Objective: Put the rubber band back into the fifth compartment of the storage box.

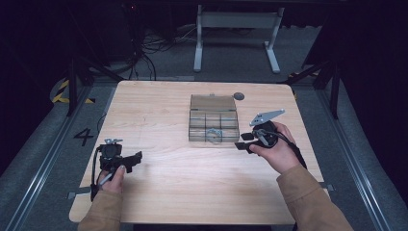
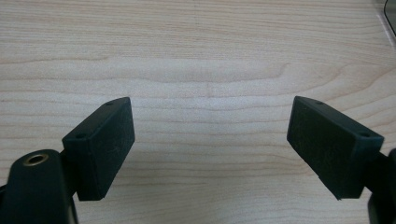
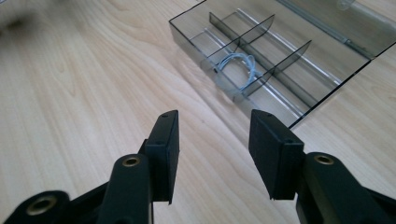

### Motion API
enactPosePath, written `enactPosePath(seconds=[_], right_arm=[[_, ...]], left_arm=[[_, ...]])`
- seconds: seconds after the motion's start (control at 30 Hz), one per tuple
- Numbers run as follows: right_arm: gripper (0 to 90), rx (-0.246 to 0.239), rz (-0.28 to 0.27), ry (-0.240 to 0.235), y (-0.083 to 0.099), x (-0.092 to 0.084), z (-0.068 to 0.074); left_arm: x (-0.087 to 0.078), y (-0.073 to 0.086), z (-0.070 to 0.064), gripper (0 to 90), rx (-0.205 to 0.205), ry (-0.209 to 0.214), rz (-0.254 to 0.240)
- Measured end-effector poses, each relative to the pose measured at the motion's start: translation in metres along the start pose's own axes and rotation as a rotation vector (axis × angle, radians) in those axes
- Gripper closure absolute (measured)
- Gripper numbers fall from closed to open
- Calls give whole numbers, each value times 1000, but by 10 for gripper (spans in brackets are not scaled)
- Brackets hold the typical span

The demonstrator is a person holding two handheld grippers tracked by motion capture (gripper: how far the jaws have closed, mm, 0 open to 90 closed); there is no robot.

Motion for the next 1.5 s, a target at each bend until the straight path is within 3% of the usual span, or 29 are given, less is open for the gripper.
enactPosePath(seconds=[0.27, 0.43, 0.63, 1.03, 1.13, 1.5], right_arm=[[541, -31, 12, -27, 18, 1, 18], [536, -17, -24, -54, 28, 5, 30], [532, -16, -26, -70, 36, 11, 39], [517, -22, 23, -84, 57, 26, 38], [516, -15, 30, -72, 66, 29, 35], [492, -12, 100, -52, 90, 49, 34]], left_arm=[[0, 1, -2, 159, 11, 3, 1], [0, 1, -2, 159, 13, 2, 3], [0, 0, -2, 159, 7, 4, 0], [-3, -1, -3, 159, 15, 24, -8], [-4, -2, -4, 159, 4, 44, -19], [-1, -5, -9, 158, 23, 45, -31]])
Point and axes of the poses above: each handheld gripper's, and its own axes: x roughly forward along the jaws, y roughly out of its underside, z roughly to its left, the point moved 9 cm from there along x, roughly forward along the jaws, and after that the axes turned 15 degrees about -y, right-handed, at the moved point
